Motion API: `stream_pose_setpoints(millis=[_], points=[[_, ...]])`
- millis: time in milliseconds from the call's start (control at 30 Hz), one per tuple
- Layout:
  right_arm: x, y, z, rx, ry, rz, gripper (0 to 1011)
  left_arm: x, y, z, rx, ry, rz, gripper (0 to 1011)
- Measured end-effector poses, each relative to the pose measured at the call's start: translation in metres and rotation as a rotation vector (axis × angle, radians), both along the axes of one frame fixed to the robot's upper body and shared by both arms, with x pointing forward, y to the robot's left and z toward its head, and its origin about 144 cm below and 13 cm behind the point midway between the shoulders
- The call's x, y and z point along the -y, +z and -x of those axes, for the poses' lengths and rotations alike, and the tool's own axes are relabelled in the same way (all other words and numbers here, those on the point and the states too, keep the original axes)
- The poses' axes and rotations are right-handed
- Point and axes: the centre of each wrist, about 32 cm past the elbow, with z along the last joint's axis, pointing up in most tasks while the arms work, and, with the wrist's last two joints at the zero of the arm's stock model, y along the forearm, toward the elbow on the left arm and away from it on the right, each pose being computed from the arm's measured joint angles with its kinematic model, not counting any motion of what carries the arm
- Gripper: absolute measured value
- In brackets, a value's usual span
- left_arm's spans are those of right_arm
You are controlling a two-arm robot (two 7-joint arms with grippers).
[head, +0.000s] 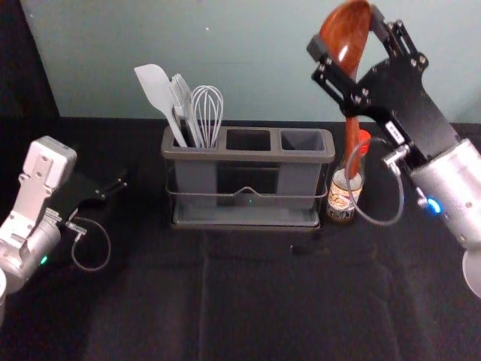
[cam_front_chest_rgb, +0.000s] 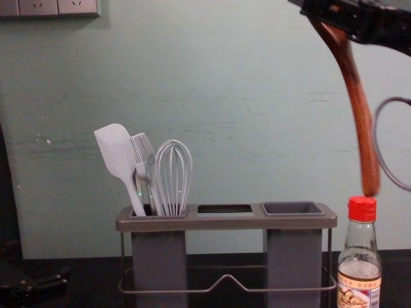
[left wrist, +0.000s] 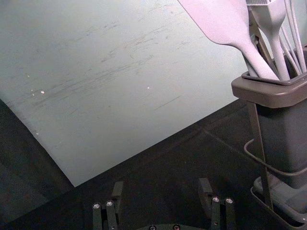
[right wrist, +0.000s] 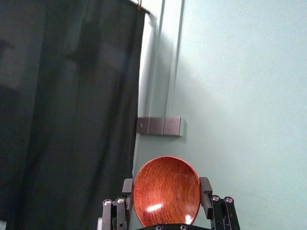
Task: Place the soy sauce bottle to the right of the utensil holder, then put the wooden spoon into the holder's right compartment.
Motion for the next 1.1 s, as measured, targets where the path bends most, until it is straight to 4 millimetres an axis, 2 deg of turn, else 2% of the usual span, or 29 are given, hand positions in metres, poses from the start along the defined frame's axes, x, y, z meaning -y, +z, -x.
stream_pose_setpoints(millis=[300,533,1100], points=[[-0.004,0.002,-0.048,-0.022,0.076,-0.091,837,0.0,0.0,0.0,0.0,0.0,0.0,1005],[-0.008,-0.002,-0.074,-0.057,0.08,-0.099,837,0.0,0.0,0.0,0.0,0.0,0.0,1005],[-0.03,-0.024,-0.098,-0.072,0.021,-0.145,837,0.0,0.0,0.0,0.0,0.0,0.0,1005]])
